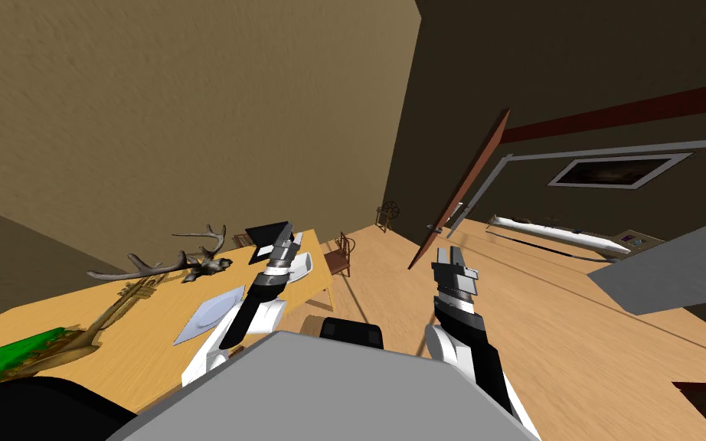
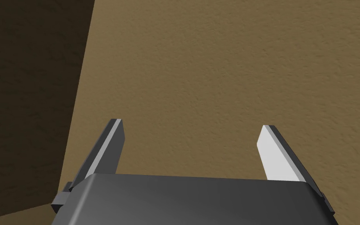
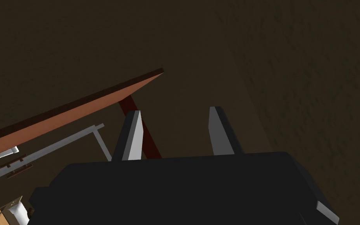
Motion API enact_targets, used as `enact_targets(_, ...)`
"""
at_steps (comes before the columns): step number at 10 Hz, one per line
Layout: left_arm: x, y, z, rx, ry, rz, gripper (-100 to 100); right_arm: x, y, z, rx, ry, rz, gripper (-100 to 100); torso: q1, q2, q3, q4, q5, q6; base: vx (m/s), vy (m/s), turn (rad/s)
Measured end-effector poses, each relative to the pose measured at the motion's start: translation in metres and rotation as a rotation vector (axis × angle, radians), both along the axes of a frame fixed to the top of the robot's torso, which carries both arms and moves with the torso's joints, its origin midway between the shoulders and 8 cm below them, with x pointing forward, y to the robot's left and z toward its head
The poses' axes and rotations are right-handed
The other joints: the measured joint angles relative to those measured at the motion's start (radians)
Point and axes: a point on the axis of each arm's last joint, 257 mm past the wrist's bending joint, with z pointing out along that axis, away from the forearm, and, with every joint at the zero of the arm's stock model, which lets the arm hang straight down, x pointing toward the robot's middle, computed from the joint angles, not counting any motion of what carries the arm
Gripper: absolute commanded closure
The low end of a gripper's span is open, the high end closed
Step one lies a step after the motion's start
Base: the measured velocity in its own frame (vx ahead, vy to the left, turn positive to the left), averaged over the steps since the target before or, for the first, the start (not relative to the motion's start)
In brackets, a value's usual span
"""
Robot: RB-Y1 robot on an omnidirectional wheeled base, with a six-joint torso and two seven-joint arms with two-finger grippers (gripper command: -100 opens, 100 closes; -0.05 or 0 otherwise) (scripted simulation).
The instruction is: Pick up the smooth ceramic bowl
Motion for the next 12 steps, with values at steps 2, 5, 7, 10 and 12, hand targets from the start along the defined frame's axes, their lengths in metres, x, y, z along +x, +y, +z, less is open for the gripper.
enact_targets(2, 0.002, 0.026, -0.04, 0.005, 0.111, 0.032, -100, 0.0, 0.0, 0.0, 0.0, 0.0, 0.0, 0, 0.0, 0.0, 0.0, 0.0, 0.0, 0.0, 0.028, -0.043, -0.07)
enact_targets(5, 0.006, 0.048, -0.071, -0.003, 0.223, 0.076, -100, 0.0, 0.0, 0.0, 0.0, 0.0, 0.0, 0, 0.0, -0.001, -0.001, 0.0, 0.0, 0.0, 0.04, -0.047, -0.125)
enact_targets(7, -0.008, 0.076, -0.104, -0.028, 0.34, 0.136, -100, 0.0, 0.0, 0.0, 0.0, 0.0, 0.0, 0, -0.001, -0.002, -0.001, 0.0, 0.0, 0.0, 0.049, -0.046, -0.078)
enact_targets(10, -0.007, 0.097, -0.134, -0.05, 0.412, 0.175, -100, 0.0, 0.0, 0.0, 0.0, 0.0, 0.0, 0, 0.002, 0.0, 0.0, 0.0, 0.0, 0.0, 0.021, -0.021, -0.104)
enact_targets(12, -0.024, 0.131, -0.174, -0.095, 0.52, 0.245, -100, 0.0, 0.0, 0.0, 0.0, 0.0, 0.0, 0, 0.0, -0.002, -0.001, 0.0, 0.0, 0.0, 0.053, -0.049, -0.089)
